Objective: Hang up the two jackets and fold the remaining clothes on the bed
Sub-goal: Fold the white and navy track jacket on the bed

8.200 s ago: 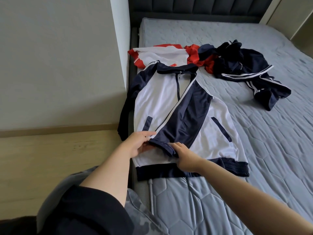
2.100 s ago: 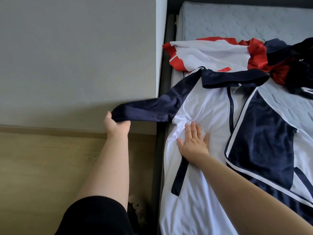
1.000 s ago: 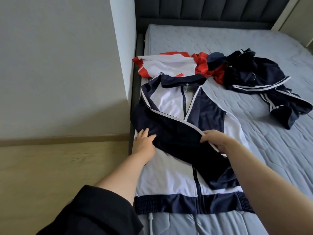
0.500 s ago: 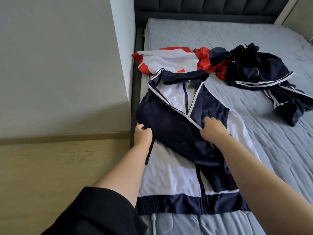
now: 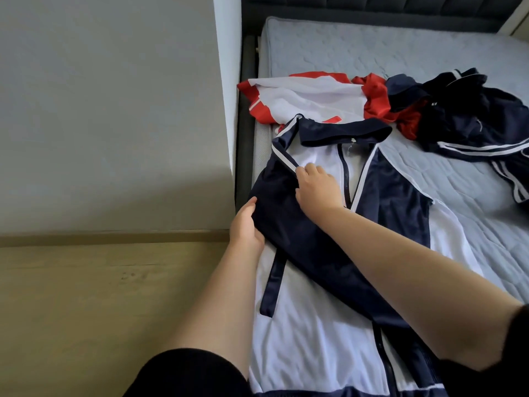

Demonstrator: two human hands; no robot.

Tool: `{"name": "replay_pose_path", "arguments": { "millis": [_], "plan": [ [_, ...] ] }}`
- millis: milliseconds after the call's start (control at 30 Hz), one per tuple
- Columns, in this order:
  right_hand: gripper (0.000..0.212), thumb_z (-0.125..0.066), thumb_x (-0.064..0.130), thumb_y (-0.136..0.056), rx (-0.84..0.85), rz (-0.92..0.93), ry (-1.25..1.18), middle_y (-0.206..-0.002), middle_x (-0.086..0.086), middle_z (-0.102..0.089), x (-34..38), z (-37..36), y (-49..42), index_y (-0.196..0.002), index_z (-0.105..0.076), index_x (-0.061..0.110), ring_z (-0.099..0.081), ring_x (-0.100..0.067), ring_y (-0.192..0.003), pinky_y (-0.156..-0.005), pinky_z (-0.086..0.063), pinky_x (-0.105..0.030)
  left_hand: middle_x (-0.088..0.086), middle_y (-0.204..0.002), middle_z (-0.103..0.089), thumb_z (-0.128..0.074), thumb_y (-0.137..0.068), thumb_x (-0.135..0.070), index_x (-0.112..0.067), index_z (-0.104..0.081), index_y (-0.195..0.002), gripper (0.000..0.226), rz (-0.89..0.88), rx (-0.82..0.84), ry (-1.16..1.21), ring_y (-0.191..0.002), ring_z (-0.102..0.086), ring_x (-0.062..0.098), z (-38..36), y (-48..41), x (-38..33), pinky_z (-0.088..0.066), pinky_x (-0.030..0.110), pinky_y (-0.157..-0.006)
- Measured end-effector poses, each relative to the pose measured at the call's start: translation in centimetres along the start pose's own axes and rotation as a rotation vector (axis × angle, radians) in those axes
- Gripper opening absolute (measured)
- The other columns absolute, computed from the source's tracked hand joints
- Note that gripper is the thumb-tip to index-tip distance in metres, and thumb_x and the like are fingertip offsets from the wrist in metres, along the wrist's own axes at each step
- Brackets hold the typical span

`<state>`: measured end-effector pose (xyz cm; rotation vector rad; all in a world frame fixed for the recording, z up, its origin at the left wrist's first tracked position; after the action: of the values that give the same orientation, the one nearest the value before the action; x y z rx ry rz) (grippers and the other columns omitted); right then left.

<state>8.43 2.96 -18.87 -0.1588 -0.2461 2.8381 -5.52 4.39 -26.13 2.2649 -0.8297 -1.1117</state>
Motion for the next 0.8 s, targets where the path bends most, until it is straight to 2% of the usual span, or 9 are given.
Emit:
{"name": "replay_pose_path", "arguments": {
  "millis": [133,233,333,400,467,567,600,700,800],
  "plan": [
    [0.034,-0.050,-0.004,-0.081,-0.007,0.029,0.048,-0.112,-0.011,-0.048,1.3,-0.7,-2.5,-0.113,-0.044,0.007,-0.050,-0.029,-0.099,-0.067,-0.032,-0.032,0.005,-0.103,-0.067,-0.050,-0.097,-0.016,-0.016,-0.066,-0.107,0.018,-0.007,0.072,-0.091,-0.092,-0.065,0.017,-0.1,-1.3,-1.1,-0.053,0.030,-0.076],
    [0.026,-0.046,-0.007,-0.082,0.003,-0.088,-0.130,-0.104,-0.014,-0.055,0.5,-0.8,-3.6,-0.105,-0.052,0.003,-0.054,-0.032,-0.093,-0.065,-0.031,-0.032,0.007,-0.110,-0.062,-0.035,-0.101,-0.005,-0.012,-0.057,-0.125,0.034,-0.125,0.046,-0.121,-0.099,-0.060,0.019,-0.2,-2.1,-1.8,-0.052,0.029,-0.081],
    [0.015,-0.046,-0.002,-0.086,0.005,-0.581,-0.788,-0.076,-0.009,-0.053,-3.4,-1.8,-3.6,-0.080,-0.057,0.005,-0.048,-0.023,-0.079,-0.056,-0.032,-0.025,0.010,-0.124,-0.058,-0.032,-0.098,0.004,-0.011,-0.056,-0.128,0.041,-0.172,-0.011,-0.106,-0.105,-0.058,0.021,0.4,-2.7,-1.8,-0.045,0.032,-0.098],
    [0.025,-0.041,-0.001,-0.091,0.180,-0.998,-1.220,-0.068,-0.005,-0.044,-5.5,-3.7,-1.9,-0.068,-0.047,0.009,-0.045,-0.019,-0.077,-0.054,-0.043,-0.018,0.010,-0.122,-0.057,-0.033,-0.097,0.006,-0.012,-0.059,-0.125,0.043,-0.147,-0.052,-0.080,-0.098,-0.060,0.020,1.0,-2.9,-1.5,-0.046,0.032,-0.097],
    [0.020,-0.042,-0.002,-0.089,0.398,-1.149,-1.273,-0.070,-0.008,-0.048,-6.3,-4.6,0.0,-0.073,-0.048,0.007,-0.051,-0.023,-0.067,-0.063,-0.049,-0.028,0.008,-0.116,-0.058,-0.032,-0.096,0.008,-0.013,-0.060,-0.123,0.045,-0.121,-0.047,-0.082,-0.090,-0.063,0.018,1.3,-2.7,-1.3,-0.048,0.032,-0.091],
    [0.008,-0.046,-0.001,-0.083,0.437,-0.874,-0.790,-0.069,-0.010,-0.047,-6.5,-3.6,-0.6,-0.077,-0.047,0.003,-0.050,-0.029,-0.064,-0.049,-0.041,-0.025,0.009,-0.109,-0.061,-0.032,-0.093,0.008,-0.014,-0.060,-0.123,0.047,-0.104,-0.016,-0.083,-0.087,-0.063,0.018,1.0,-2.5,-1.3,-0.050,0.030,-0.081],
    [0.003,-0.047,0.001,-0.082,0.347,-0.704,-0.618,-0.077,-0.011,-0.050,-6.1,-2.8,-1.5,-0.084,-0.048,0.002,-0.051,-0.030,-0.074,-0.055,-0.042,-0.026,0.008,-0.108,-0.063,-0.034,-0.093,0.007,-0.014,-0.062,-0.120,0.044,-0.098,-0.014,-0.066,-0.086,-0.064,0.018,0.8,-2.4,-1.4,-0.051,0.029,-0.079],
    [0.033,-0.049,0.006,-0.082,0.031,-0.353,-0.384,-0.114,-0.013,-0.051,-3.7,-0.5,-3.6,-0.115,-0.045,0.005,-0.048,-0.034,-0.106,-0.078,-0.040,-0.037,0.007,-0.103,-0.065,-0.040,-0.095,-0.002,-0.016,-0.063,-0.116,0.034,-0.077,-0.029,-0.006,-0.082,-0.065,0.016,0.4,-2.3,-1.7,-0.052,0.025,-0.069],
    [0.029,-0.048,0.017,-0.093,-0.087,-0.124,-0.104,-0.121,-0.015,-0.049,-1.4,0.2,-5.4,-0.119,-0.045,0.004,-0.044,-0.033,-0.111,-0.081,-0.039,-0.039,0.007,-0.106,-0.064,-0.041,-0.098,-0.008,-0.017,-0.058,-0.123,0.032,-0.066,-0.025,0.029,-0.085,-0.064,0.017,0.2,-2.5,-1.6,-0.051,0.027,-0.070]
  ]
}}
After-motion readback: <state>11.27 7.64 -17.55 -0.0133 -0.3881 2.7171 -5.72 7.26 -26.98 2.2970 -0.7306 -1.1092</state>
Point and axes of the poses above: each hand's wrist, its own y-axis away from the middle knuckle, its own z-axis out of the back of the hand, x = y × z, the point moved 5 cm from there along -y, towards the middle knuckle
